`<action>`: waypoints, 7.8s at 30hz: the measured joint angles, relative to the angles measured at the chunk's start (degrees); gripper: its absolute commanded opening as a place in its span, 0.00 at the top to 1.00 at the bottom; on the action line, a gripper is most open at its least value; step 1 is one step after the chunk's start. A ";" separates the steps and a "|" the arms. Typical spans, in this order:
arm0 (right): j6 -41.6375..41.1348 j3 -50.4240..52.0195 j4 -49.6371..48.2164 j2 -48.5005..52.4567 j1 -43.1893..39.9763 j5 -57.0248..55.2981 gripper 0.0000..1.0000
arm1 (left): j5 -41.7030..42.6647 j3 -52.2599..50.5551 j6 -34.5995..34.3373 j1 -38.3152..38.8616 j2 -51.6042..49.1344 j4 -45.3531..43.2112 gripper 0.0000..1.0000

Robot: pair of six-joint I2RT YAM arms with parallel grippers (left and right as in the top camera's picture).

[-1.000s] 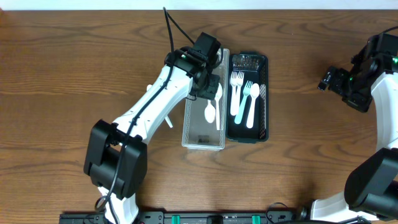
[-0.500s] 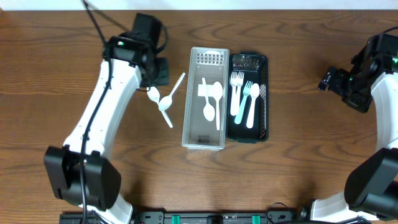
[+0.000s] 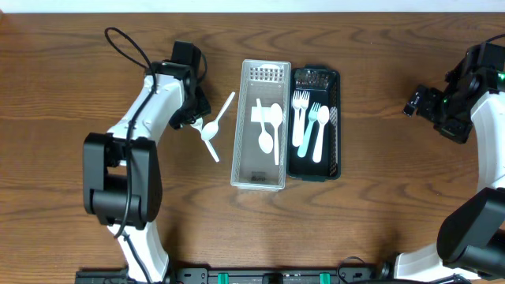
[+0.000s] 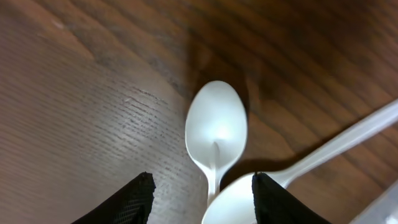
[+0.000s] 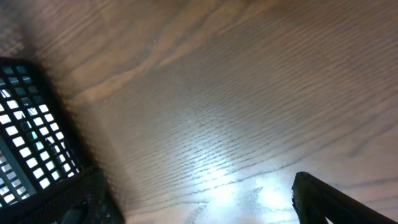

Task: Pack container

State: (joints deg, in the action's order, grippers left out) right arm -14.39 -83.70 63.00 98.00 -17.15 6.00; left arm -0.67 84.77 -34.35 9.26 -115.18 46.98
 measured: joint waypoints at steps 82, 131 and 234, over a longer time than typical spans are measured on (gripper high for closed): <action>0.00 0.00 1.03 0.00 0.00 -0.02 0.01 | 6.29 7.28 21.97 21.29 5.75 4.50 0.50; 0.00 0.00 1.99 0.00 0.00 0.00 0.01 | 6.75 3.82 47.04 7.61 -4.94 -2.58 0.43; 13.33 -6.58 -6.58 -51.28 18.45 0.59 0.01 | -22.25 12.55 22.16 11.89 83.58 37.20 0.02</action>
State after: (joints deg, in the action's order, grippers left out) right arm -1.06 -90.28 56.42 46.72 1.30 6.59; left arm -22.92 97.32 -12.19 21.15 -31.59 84.18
